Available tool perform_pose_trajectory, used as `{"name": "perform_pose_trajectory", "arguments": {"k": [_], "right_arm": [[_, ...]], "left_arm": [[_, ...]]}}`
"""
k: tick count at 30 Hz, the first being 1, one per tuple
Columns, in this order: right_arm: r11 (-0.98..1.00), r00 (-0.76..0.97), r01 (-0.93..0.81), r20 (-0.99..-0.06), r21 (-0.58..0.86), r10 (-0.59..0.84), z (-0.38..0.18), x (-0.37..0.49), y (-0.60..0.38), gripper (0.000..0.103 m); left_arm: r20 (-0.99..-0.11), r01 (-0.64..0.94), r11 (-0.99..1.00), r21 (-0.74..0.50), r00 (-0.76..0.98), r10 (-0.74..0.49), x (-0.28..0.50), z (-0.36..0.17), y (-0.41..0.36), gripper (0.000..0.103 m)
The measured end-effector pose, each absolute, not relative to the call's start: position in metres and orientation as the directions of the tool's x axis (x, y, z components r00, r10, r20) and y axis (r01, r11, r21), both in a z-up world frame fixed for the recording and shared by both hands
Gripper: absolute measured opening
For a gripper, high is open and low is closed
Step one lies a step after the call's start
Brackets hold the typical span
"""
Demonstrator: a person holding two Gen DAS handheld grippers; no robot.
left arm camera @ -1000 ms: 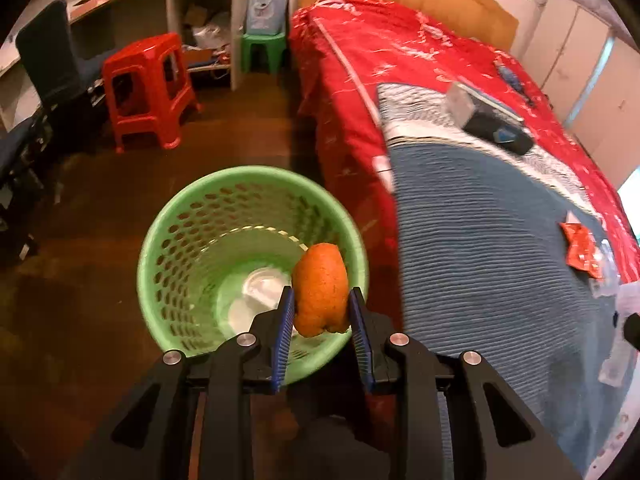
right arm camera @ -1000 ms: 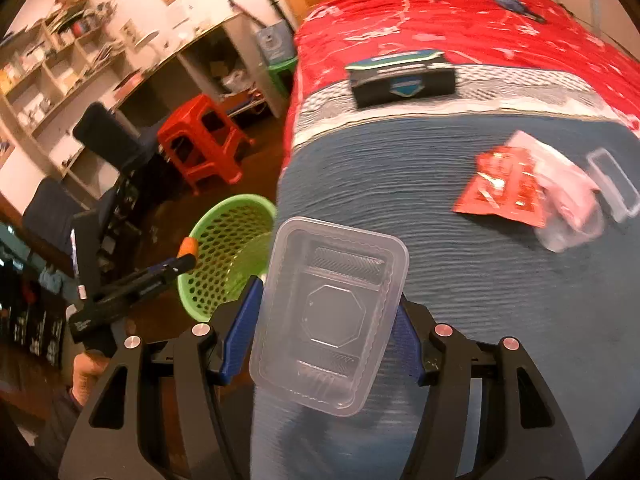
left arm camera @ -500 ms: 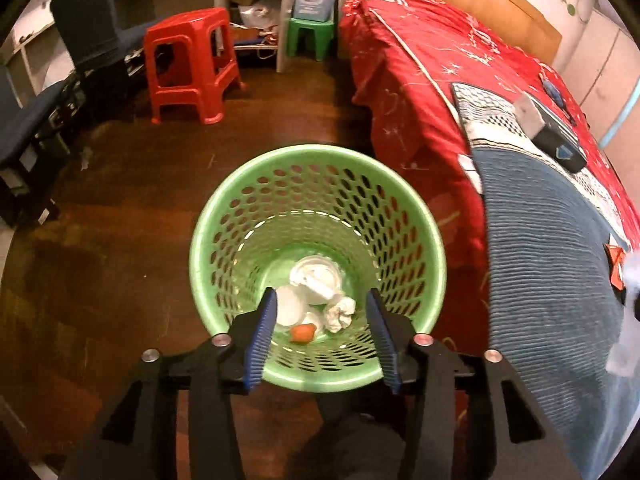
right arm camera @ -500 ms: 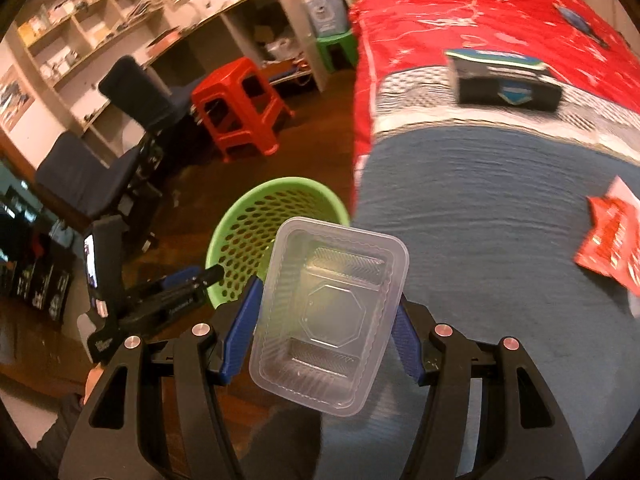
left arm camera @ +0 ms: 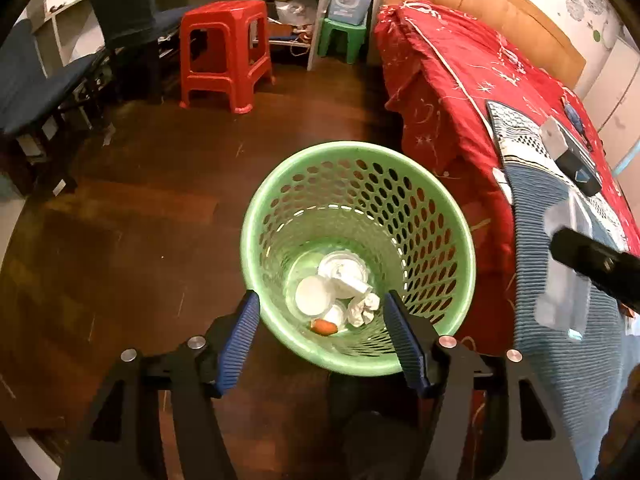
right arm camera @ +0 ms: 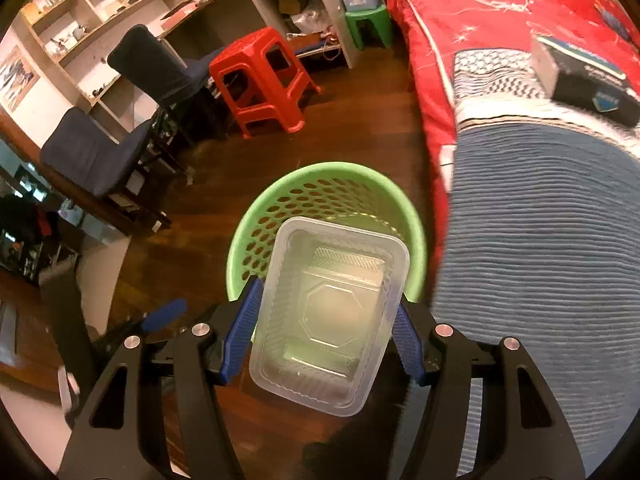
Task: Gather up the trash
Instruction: 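Carry both items over the wastebasket and open both tools to drop them, then grasp the clear round bowl with the right tool while the left tool grasps the red snack wrapper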
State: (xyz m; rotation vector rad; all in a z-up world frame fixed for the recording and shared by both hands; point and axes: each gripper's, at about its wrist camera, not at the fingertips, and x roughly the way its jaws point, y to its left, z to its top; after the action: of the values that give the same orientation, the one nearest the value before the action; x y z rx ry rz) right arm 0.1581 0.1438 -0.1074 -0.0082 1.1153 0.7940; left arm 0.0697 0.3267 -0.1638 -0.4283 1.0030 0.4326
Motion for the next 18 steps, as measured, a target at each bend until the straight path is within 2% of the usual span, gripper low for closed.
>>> {"name": "perform_pose_trajectory", "arguments": {"k": [4, 18], "right_arm": [[0.718, 0.184, -0.569, -0.789, 0.402, 0.587, -0.110, 0.159, 0.157, 0.075], [0.726, 0.277, -0.614, -0.776, 0.310, 0.566, -0.082, 0.142, 0.099, 0.076]], "left_arm": [[-0.872, -0.544, 0.826, -0.146, 0.465, 0.153, 0.063, -0.165, 0.330, 0.063], [-0.863, -0.502, 0.853, -0.140, 0.485, 0.143, 0.068, -0.152, 0.299, 0.063]]}}
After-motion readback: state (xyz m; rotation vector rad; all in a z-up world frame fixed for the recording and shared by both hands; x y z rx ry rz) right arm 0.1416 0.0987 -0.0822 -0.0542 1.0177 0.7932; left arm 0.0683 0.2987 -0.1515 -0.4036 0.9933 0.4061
